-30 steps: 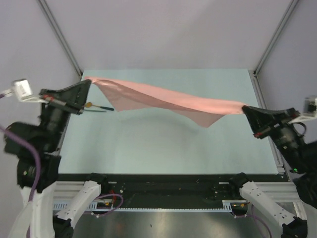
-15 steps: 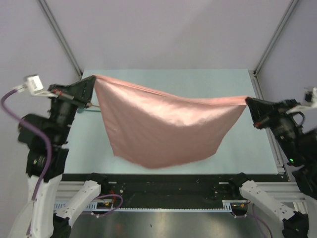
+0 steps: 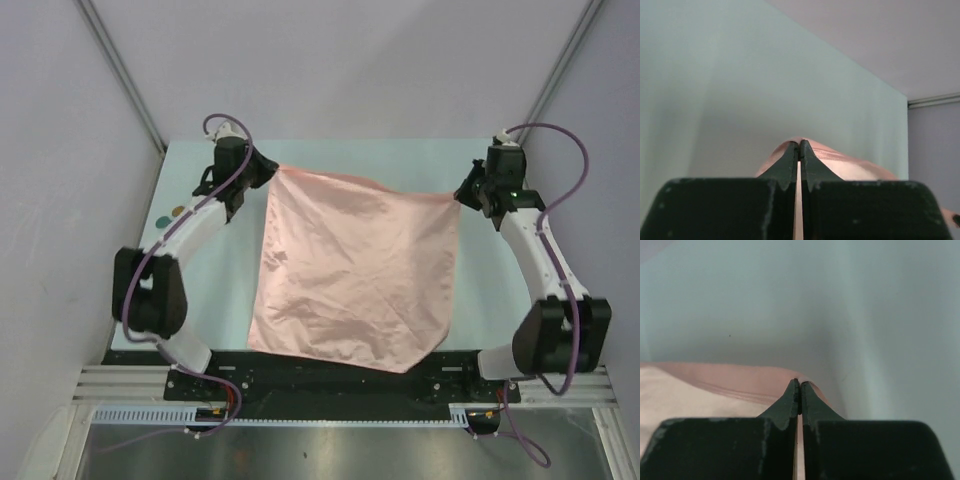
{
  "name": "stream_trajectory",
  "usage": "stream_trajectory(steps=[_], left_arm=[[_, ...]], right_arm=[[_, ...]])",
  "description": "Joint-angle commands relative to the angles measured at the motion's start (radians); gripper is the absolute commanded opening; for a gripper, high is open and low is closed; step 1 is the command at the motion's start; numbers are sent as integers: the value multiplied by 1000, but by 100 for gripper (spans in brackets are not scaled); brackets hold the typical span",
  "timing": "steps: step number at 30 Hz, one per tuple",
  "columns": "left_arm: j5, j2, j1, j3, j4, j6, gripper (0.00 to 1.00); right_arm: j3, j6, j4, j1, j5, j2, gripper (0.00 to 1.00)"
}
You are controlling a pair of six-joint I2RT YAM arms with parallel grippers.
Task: Fold the napkin into a case and place the utensils inside
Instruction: Flatten out the napkin at the center of the board.
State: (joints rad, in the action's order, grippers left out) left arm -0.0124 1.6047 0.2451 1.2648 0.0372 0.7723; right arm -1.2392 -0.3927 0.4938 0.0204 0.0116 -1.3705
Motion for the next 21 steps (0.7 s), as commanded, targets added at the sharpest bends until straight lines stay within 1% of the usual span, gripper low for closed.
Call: stream_trajectory(steps=[1, 2, 5, 7, 10, 13, 14, 15, 18, 19, 21], left_arm=[[100, 200, -15, 133, -194, 41, 0], [97, 231, -18, 145, -201, 50, 0], [104, 310, -36, 166, -232, 58, 0], [94, 328, -52, 153, -250, 62, 0], [106, 365, -67, 192, -238, 36, 0], [106, 374, -92, 193, -246, 45, 0], [100, 354, -99, 179, -250, 48, 0], [92, 344, -118, 174, -249, 47, 0], [84, 311, -151, 182, -229, 21, 0], [84, 298, -158, 183, -215, 13, 0], [83, 244, -165, 165, -218, -4, 0]], right_arm=[[-69, 11, -235, -14, -169, -168, 0], [-100, 12, -248, -14, -179, -247, 0], [-141, 23, -287, -13, -275, -361, 0], [-143, 25, -346, -13, -303, -398, 0], [-183, 22, -340, -50, -298, -479, 0], [-233, -8, -360, -54, -375, -553, 0], [-247, -30, -365, -53, -434, -564, 0], [-265, -43, -377, -47, -462, -573, 0], [-263, -80, -411, -27, -510, -573, 0], [-238, -90, -431, -24, -527, -552, 0], [-194, -147, -528, -23, -564, -512, 0]])
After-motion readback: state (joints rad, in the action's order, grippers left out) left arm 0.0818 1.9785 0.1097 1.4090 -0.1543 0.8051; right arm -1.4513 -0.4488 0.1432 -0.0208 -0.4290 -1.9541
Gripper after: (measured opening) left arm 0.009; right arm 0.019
